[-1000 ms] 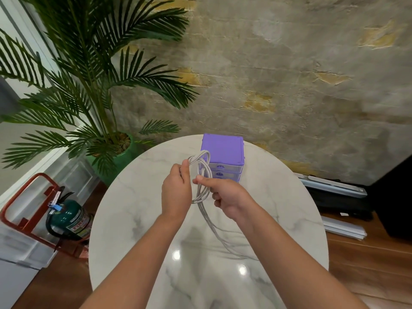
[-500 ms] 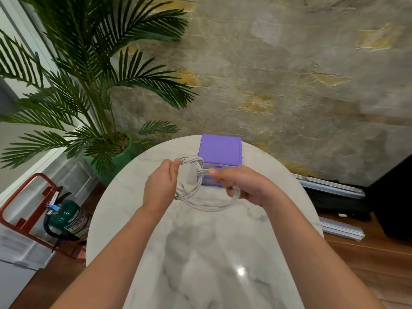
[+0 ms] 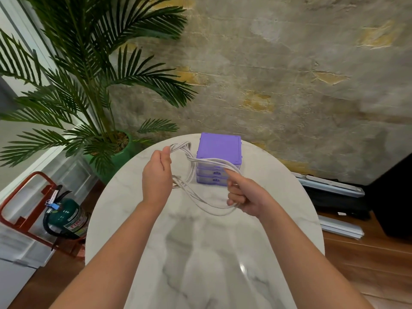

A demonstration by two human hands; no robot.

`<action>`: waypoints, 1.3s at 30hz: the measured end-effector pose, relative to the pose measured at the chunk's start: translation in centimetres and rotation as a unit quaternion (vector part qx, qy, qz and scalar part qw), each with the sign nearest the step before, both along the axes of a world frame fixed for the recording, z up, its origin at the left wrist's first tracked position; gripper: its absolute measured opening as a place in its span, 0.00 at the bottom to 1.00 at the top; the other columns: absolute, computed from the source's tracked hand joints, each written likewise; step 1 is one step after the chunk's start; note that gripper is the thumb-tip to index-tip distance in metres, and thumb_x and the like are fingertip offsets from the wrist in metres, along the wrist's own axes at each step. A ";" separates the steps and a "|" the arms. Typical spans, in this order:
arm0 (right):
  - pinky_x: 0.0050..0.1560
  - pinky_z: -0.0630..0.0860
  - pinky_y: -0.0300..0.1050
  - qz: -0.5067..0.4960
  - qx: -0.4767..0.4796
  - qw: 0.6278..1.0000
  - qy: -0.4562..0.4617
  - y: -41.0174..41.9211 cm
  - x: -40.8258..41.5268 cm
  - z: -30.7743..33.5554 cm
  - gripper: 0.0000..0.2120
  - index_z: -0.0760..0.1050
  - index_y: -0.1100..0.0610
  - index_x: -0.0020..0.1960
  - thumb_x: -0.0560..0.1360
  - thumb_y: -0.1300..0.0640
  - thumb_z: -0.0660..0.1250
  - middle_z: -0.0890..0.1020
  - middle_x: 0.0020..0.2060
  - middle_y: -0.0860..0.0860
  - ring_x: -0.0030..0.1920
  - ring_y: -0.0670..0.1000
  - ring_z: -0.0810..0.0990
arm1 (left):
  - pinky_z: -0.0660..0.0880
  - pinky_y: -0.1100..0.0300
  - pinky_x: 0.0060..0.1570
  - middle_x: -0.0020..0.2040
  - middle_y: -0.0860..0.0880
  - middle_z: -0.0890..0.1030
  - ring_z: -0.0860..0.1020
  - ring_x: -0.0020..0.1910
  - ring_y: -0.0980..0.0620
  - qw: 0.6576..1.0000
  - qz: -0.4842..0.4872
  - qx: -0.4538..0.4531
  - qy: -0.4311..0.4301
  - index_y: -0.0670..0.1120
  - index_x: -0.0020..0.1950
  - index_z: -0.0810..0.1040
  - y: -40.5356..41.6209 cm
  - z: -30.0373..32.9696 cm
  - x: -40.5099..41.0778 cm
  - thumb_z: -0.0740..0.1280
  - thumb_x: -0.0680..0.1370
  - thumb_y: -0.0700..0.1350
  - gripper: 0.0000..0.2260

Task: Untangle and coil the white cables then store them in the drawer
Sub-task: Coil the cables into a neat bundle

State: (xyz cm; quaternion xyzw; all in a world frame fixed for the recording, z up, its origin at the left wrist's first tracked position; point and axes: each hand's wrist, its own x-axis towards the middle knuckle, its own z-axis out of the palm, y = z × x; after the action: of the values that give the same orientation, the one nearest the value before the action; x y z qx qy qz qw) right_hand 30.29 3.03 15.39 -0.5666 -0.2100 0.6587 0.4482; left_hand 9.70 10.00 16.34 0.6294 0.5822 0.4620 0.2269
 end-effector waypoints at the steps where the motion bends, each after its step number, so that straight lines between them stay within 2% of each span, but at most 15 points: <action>1: 0.24 0.64 0.39 0.014 -0.008 0.998 -0.055 -0.1 0.5 -0.5 0.16 0.68 0.54 0.36 0.74 0.49 0.72 0.57 0.23 0.47 0.22 0.47 0.55 | 0.65 0.54 0.37 0.33 0.52 0.71 0.71 0.35 0.49 1.000 0.003 0.003 0.000 0.42 0.41 0.70 0.2 0.2 -0.3 0.51 0.83 0.56 0.21; 3: 0.22 0.59 0.39 0.030 -0.016 0.983 -0.182 -0.3 1.5 -1.4 0.16 0.68 0.54 0.37 0.69 0.56 0.76 0.60 0.24 0.47 0.23 0.47 0.57 | 0.64 0.54 0.37 0.33 0.51 0.72 0.72 0.36 0.47 1.000 0.000 0.014 0.014 0.42 0.41 0.70 0.6 0.4 -0.7 0.51 0.83 0.56 0.21; 6: 0.24 0.66 0.40 -0.029 0.018 0.942 -0.335 -0.4 1.9 -2.2 0.12 0.72 0.58 0.40 0.69 0.61 0.76 0.69 0.27 0.51 0.24 0.50 0.66 | 0.64 0.54 0.35 0.33 0.49 0.73 0.73 0.36 0.46 0.999 -0.012 0.024 0.034 0.41 0.41 0.70 0.7 0.6 -0.8 0.51 0.83 0.57 0.22; 8: 0.31 0.74 0.43 -0.113 0.035 0.949 -0.291 -0.4 1.5 -2.7 0.11 0.74 0.59 0.41 0.70 0.56 0.75 0.74 0.30 0.53 0.25 0.51 0.72 | 0.64 0.55 0.34 0.33 0.51 0.72 0.72 0.35 0.49 1.000 -0.004 0.019 0.011 0.41 0.41 0.70 0.5 0.5 -0.3 0.51 0.83 0.56 0.22; 11: 0.49 0.81 0.52 -0.159 -0.010 0.987 -0.007 -0.8 0.5 -3.3 0.19 0.71 0.58 0.37 0.75 0.45 0.69 0.72 0.26 0.53 0.31 0.55 0.78 | 0.64 0.63 0.33 0.33 0.53 0.71 0.70 0.34 0.56 0.998 0.018 0.008 -0.056 0.44 0.40 0.69 0.3 0.6 0.3 0.51 0.84 0.55 0.20; 13: 0.44 0.82 0.50 -0.141 -0.023 0.987 0.070 -1.0 0.1 -3.5 0.22 0.66 0.56 0.34 0.76 0.40 0.64 0.62 0.23 0.50 0.26 0.52 0.70 | 0.64 0.66 0.34 0.34 0.53 0.71 0.70 0.34 0.56 0.997 0.022 0.004 -0.080 0.45 0.40 0.69 0.5 0.6 0.5 0.51 0.84 0.55 0.20; 16: 0.23 0.70 0.39 -0.134 -0.033 0.990 0.032 -1.3 -0.1 -3.5 0.24 0.61 0.53 0.33 0.76 0.37 0.63 0.56 0.24 0.48 0.22 0.48 0.56 | 0.65 0.65 0.35 0.34 0.53 0.71 0.70 0.34 0.56 0.995 0.020 0.002 -0.099 0.44 0.40 0.69 0.7 0.6 0.5 0.51 0.84 0.55 0.20; 18: 0.20 0.59 0.39 -0.130 -0.043 0.990 -0.032 -1.4 0.2 -3.8 0.24 0.59 0.52 0.32 0.75 0.38 0.65 0.57 0.24 0.47 0.22 0.47 0.55 | 0.65 0.64 0.35 0.34 0.53 0.71 0.70 0.34 0.57 0.993 0.025 0.005 -0.115 0.44 0.40 0.69 0.7 0.7 0.5 0.51 0.84 0.55 0.20; 21: 0.23 0.54 0.40 -0.112 -0.052 0.984 -0.128 -1.5 0.6 -4.6 0.25 0.58 0.51 0.31 0.73 0.39 0.69 0.59 0.23 0.47 0.23 0.48 0.56 | 0.66 0.61 0.36 0.33 0.53 0.71 0.70 0.34 0.55 0.992 0.025 0.007 -0.123 0.45 0.39 0.69 0.9 0.8 0.3 0.51 0.83 0.56 0.20; 26: 0.32 0.67 0.40 0.031 -0.003 0.942 -0.333 -2.1 0.7 -6.0 0.19 0.68 0.55 0.33 0.69 0.47 0.76 0.71 0.29 0.50 0.29 0.49 0.68 | 0.66 0.51 0.38 0.32 0.53 0.69 0.68 0.33 0.49 0.977 0.027 -0.046 -0.207 0.53 0.35 0.66 1.1 0.2 0.1 0.52 0.80 0.63 0.20; 28: 0.37 0.70 0.38 0.133 -0.005 0.923 -0.360 -2.0 0.7 -5.5 0.18 0.74 0.54 0.37 0.63 0.46 0.80 0.75 0.32 0.47 0.33 0.47 0.73 | 0.67 0.52 0.39 0.32 0.53 0.70 0.68 0.35 0.49 0.979 0.025 -0.058 -0.195 0.53 0.35 0.67 0.9 0.0 0.1 0.52 0.81 0.63 0.19; 31: 0.54 0.71 0.38 0.231 0.018 0.901 -0.367 -1.0 0.4 -3.0 0.35 0.78 0.49 0.56 0.54 0.35 0.79 0.80 0.48 0.41 0.47 0.41 0.78 | 0.68 0.53 0.39 0.33 0.52 0.71 0.70 0.35 0.50 0.983 0.016 -0.070 -0.169 0.51 0.37 0.68 0.7 -0.8 -0.1 0.53 0.81 0.63 0.20; 34: 0.56 0.71 0.39 0.203 0.079 0.919 -0.329 0.2 -1.8 0.2 0.34 0.72 0.46 0.65 0.65 0.34 0.73 0.79 0.57 0.43 0.56 0.43 0.78 | 0.68 0.52 0.38 0.34 0.48 0.72 0.69 0.34 0.49 0.988 -0.004 -0.068 -0.136 0.41 0.40 0.69 0.1 -1.1 0.3 0.56 0.80 0.62 0.25; 37: 0.52 0.76 0.45 0.191 0.105 0.915 -0.341 1.1 -4.4 1.5 0.23 0.74 0.54 0.56 0.75 0.35 0.63 0.84 0.43 0.50 0.41 0.48 0.83 | 0.66 0.63 0.33 0.33 0.48 0.70 0.68 0.33 0.51 0.992 -0.015 -0.051 -0.114 0.38 0.40 0.68 -0.8 -0.7 1.3 0.59 0.79 0.60 0.24; 39: 0.44 0.75 0.46 0.213 0.097 0.901 -0.366 1.2 -5.6 1.5 0.22 0.73 0.57 0.46 0.79 0.39 0.57 0.79 0.31 0.51 0.30 0.51 0.78 | 0.65 0.64 0.32 0.32 0.49 0.69 0.67 0.32 0.52 0.993 -0.009 -0.038 -0.107 0.39 0.40 0.68 -1.0 -0.6 1.7 0.58 0.80 0.59 0.23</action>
State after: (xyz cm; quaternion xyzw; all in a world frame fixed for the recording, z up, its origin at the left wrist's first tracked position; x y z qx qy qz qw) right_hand 24.70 4.22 16.85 -0.6633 -0.5377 0.4608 0.2419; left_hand 11.38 9.03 15.74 0.5724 0.5657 0.5025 0.3160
